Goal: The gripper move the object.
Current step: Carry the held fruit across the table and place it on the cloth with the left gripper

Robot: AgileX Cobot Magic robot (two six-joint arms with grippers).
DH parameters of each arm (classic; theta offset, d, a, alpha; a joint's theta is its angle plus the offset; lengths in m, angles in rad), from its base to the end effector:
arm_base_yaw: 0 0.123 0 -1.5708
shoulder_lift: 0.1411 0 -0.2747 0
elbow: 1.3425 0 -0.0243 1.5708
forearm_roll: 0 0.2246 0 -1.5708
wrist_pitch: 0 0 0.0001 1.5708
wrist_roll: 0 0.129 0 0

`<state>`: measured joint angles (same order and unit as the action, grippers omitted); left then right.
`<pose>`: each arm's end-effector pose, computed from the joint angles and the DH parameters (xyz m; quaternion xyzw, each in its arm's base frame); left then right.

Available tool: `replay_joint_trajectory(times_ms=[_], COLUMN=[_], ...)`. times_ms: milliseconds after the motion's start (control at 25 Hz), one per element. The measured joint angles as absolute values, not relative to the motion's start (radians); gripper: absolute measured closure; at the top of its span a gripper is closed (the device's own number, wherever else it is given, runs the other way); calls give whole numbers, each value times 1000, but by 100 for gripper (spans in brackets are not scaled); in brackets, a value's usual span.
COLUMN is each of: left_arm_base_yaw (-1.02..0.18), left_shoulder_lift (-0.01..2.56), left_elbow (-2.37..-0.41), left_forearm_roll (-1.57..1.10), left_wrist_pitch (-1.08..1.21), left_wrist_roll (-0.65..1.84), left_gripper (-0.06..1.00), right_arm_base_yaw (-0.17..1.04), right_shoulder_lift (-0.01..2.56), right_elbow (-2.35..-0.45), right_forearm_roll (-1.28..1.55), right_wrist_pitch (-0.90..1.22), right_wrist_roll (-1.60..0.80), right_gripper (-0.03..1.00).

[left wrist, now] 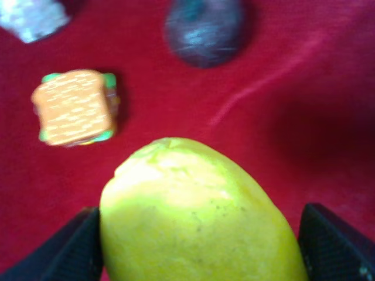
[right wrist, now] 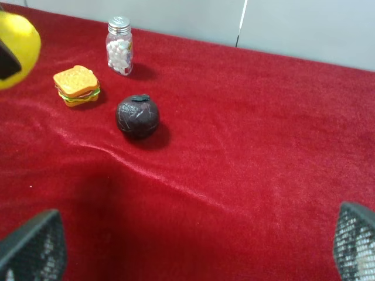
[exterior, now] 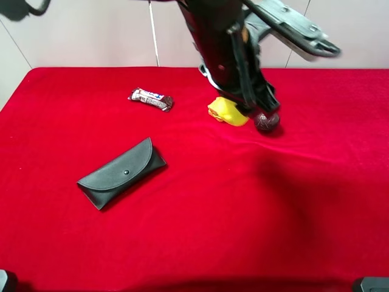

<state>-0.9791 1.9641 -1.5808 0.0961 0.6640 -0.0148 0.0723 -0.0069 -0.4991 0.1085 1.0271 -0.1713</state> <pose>0.2494 -0.3575 0.2117 0.4658 0.8314 -0.1083 0.2828 0.0161 0.0132 0.2517 -0.1036 0.8351 0.0275 0.5396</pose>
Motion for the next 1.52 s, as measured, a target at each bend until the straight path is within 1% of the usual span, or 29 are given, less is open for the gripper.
replay_joint_trajectory(times_ms=[200, 400, 1200, 1520], left_arm_base_yaw=[-1024, -1048, -1054, -1067], left_shoulder_lift=[1964, 1964, 1973, 2031], left_elbow=[-1571, -1499, -1142, -1132], left_forearm_roll=[82, 78, 52, 54], left_wrist_pitch=[652, 592, 121, 78], left_wrist_roll=[-16, -23, -66, -66], left_gripper=[28, 28, 28, 28], right_arm_base_yaw=[72, 72, 72, 72], right_shoulder_lift=[-7, -7, -7, -7], right_elbow=[-499, -499, -499, -499], right_forearm_roll=[109, 109, 109, 109], right_wrist_pitch=[1027, 1027, 1027, 1027], right_wrist_roll=[-171, -171, -171, -171], right_gripper=[27, 27, 27, 27])
